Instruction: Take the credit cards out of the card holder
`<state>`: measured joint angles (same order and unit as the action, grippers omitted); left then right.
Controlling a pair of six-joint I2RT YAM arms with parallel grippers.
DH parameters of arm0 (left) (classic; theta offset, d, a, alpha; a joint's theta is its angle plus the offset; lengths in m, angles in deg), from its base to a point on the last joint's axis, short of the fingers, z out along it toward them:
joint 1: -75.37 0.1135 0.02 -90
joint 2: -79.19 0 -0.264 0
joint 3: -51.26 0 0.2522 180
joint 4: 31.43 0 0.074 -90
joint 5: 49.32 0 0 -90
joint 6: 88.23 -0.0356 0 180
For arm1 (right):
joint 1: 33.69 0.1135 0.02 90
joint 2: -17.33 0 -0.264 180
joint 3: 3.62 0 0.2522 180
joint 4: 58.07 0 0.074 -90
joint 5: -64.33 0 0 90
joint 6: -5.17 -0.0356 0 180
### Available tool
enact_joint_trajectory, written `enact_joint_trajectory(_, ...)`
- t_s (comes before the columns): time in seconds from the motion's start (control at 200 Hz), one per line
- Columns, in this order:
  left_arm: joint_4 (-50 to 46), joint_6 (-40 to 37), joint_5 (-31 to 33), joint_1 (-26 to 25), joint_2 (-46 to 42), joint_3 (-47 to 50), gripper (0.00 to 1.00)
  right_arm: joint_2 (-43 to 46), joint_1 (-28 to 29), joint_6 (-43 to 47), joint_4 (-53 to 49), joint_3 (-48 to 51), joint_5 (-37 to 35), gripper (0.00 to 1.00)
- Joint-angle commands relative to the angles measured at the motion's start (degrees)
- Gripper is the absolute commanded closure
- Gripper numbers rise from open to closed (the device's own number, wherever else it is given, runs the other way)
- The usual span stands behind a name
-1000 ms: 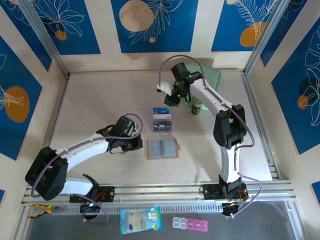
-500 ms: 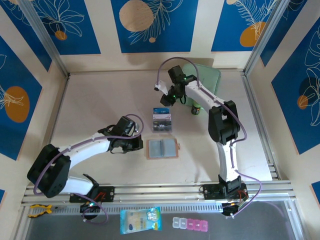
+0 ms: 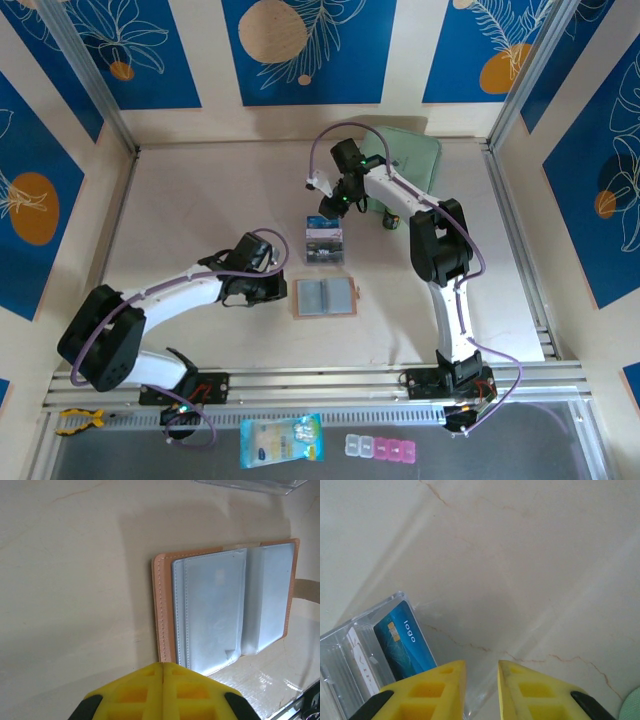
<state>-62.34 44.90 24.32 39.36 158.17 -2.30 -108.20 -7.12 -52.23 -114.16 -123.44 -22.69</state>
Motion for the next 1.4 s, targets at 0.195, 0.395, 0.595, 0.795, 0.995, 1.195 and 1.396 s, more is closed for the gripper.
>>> enact_joint_trajectory(0.195,0.4,0.3,-1.3,0.6,-0.8,0.1,0.97,2.8,0.5,3.7,-7.5,-2.0,1.3,0.79)
enact_joint_trajectory(0.395,0.8,0.3,-1.6,0.6,-0.4,0.1,0.97,4.5,0.6,2.6,-6.5,-1.3,0.4,0.79)
enact_joint_trajectory(0.595,2.4,0.6,-3.1,0.6,0.9,0.1,0.97,8.4,0.8,-1.2,-3.3,1.5,-0.3,0.77)
enact_joint_trajectory(0.795,4.7,1.3,-4.4,0.4,2.6,0.0,0.97,14.1,2.2,-7.0,-2.5,7.9,0.1,0.77)
enact_joint_trajectory(0.995,6.9,1.7,-5.5,-0.1,4.7,-0.2,0.98,21.3,4.0,-25.7,-0.1,18.0,3.1,0.78)
enact_joint_trajectory(1.195,8.5,1.9,-6.1,-0.6,6.3,-0.5,0.98,29.1,7.6,-40.0,7.2,33.7,4.3,0.81)
enact_joint_trajectory(1.396,9.6,2.0,-6.7,-0.9,7.4,0.1,0.99,31.1,8.5,-47.8,15.2,44.3,4.4,0.84)
